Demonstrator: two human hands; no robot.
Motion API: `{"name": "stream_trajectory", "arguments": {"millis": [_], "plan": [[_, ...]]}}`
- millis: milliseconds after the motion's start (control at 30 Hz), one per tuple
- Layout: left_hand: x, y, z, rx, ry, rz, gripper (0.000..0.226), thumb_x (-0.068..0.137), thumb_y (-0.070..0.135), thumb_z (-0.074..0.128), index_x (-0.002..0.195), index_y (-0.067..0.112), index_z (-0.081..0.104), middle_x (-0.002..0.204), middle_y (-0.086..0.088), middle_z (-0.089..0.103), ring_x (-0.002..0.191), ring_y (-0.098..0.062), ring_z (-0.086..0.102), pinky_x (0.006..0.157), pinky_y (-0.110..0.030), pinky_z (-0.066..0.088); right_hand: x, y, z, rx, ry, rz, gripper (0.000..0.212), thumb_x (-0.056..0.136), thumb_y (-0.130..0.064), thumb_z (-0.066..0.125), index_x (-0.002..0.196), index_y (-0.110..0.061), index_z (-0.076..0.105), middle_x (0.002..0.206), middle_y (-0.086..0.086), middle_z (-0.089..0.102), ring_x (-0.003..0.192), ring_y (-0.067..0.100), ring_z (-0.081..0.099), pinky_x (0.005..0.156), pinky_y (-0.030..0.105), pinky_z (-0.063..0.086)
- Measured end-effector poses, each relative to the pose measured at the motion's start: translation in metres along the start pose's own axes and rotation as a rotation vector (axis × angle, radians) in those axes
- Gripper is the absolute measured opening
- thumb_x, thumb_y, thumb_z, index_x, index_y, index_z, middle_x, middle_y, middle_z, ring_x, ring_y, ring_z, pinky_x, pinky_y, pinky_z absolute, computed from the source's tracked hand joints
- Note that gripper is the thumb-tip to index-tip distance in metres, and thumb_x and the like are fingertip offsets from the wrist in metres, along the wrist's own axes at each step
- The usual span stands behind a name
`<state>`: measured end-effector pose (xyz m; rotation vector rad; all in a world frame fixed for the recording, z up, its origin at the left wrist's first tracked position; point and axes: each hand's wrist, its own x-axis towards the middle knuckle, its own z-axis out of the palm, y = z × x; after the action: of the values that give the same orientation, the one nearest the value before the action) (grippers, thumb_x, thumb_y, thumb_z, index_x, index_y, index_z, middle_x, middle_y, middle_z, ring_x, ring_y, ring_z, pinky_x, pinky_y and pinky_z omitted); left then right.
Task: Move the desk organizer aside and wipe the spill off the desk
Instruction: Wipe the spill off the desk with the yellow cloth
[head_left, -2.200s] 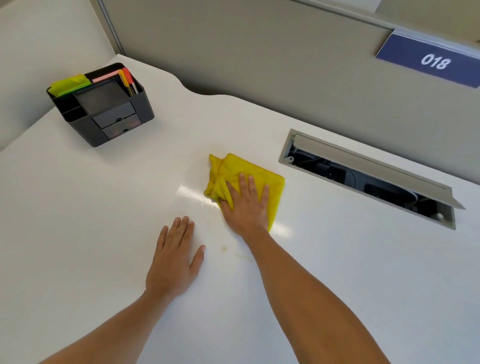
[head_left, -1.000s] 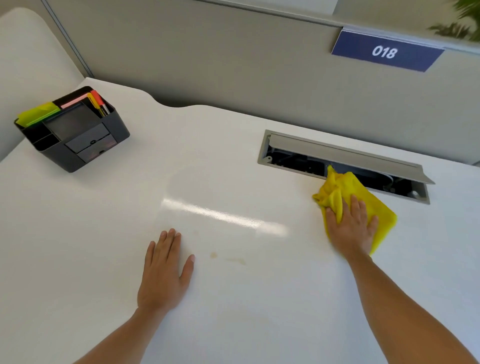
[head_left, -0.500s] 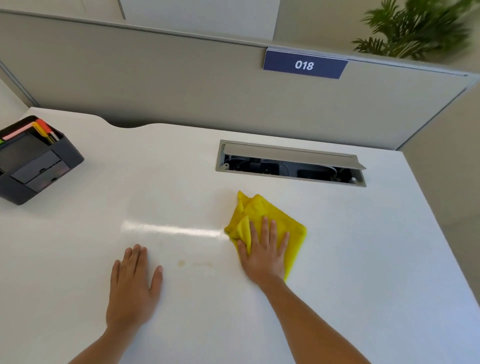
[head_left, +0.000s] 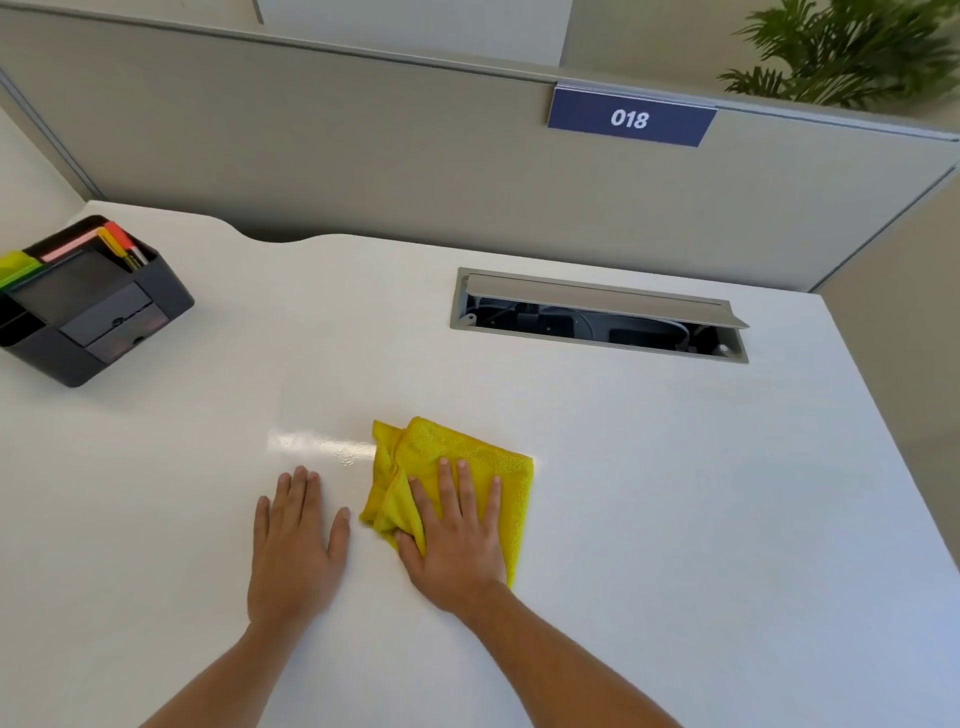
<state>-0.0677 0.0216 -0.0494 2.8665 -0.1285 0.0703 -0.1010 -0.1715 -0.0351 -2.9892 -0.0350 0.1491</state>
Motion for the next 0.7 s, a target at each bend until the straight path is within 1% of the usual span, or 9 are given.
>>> {"name": "stream_trajectory", "arguments": {"millis": [100,200,267,333,400,500,600,700], "plan": [[0.000,-0.001,-0.001,-0.023,-0.002,0.005,0.069,0.094,0.044,0.024,0.142,-0.003,0.040,0.151,-0.020,0.038,0.143,-0.033,0.030,0.119,-0.050,0.018,0.011,-0.013,0.002,0.010,-0.031,-0.048,0.068,0.095,-0.063,0.029,0.153,-0.028,0.026,0.162,0.015,0.017,0.149,0.038,0.007,0.110,0.069,0.004],[-0.001,-0.002,-0.004,-0.045,0.022,0.030,0.059,0.096,0.031,0.025,0.142,-0.004,0.040,0.150,-0.023,0.039,0.141,-0.036,0.034,0.115,-0.055,0.025,0.029,-0.032,0.006,0.022,-0.033,-0.096,0.068,0.094,-0.064,0.027,0.153,-0.028,0.024,0.162,0.015,0.016,0.150,0.037,0.006,0.111,0.069,0.003],[-0.001,-0.003,-0.006,-0.089,0.064,0.019,0.055,0.098,0.026,0.026,0.145,-0.001,0.036,0.152,-0.021,0.035,0.143,-0.033,0.031,0.117,-0.052,0.022,0.046,-0.047,0.008,0.024,-0.043,-0.132,0.068,0.094,-0.063,0.024,0.153,-0.029,0.021,0.163,0.014,0.013,0.150,0.035,0.001,0.112,0.070,0.000],[0.000,-0.003,-0.007,-0.133,0.083,0.007,0.055,0.099,0.027,0.025,0.146,0.001,0.033,0.154,-0.019,0.033,0.144,-0.029,0.028,0.119,-0.048,0.016,0.062,-0.060,0.010,-0.009,-0.065,-0.185,0.068,0.094,-0.062,0.017,0.154,-0.030,0.015,0.164,0.012,0.006,0.150,0.034,-0.006,0.113,0.069,-0.005],[0.000,-0.004,-0.007,-0.166,0.092,-0.005,0.056,0.100,0.030,0.023,0.146,0.000,0.033,0.154,-0.018,0.033,0.145,-0.028,0.026,0.119,-0.048,0.014,0.073,-0.070,0.010,-0.064,-0.098,-0.251,0.069,0.093,-0.061,0.010,0.155,-0.030,0.007,0.164,0.012,-0.001,0.149,0.033,-0.014,0.112,0.067,-0.010],[0.001,-0.007,-0.006,-0.183,0.108,-0.005,0.056,0.101,0.030,0.021,0.146,0.000,0.033,0.154,-0.018,0.033,0.146,-0.028,0.023,0.119,-0.049,0.015,0.080,-0.073,0.010,-0.084,-0.108,-0.276,0.071,0.091,-0.060,0.006,0.155,-0.029,0.008,0.164,0.011,-0.002,0.149,0.032,-0.015,0.112,0.066,-0.013],[0.000,-0.008,-0.005,-0.165,0.141,0.025,0.053,0.101,0.027,0.024,0.147,0.002,0.031,0.154,-0.018,0.034,0.146,-0.028,0.022,0.119,-0.051,0.014,0.073,-0.069,0.008,-0.044,-0.120,-0.305,0.069,0.092,-0.059,0.008,0.155,-0.030,0.013,0.165,0.008,-0.001,0.149,0.029,-0.014,0.113,0.064,-0.015],[-0.003,-0.010,-0.005,-0.151,0.203,0.066,0.051,0.100,0.023,0.026,0.146,0.002,0.033,0.154,-0.018,0.033,0.146,-0.028,0.023,0.120,-0.053,0.012,0.063,-0.069,0.001,0.050,-0.142,-0.339,0.061,0.097,-0.054,0.023,0.154,-0.033,0.017,0.165,0.005,0.000,0.150,0.025,-0.013,0.114,0.061,-0.016]]}}
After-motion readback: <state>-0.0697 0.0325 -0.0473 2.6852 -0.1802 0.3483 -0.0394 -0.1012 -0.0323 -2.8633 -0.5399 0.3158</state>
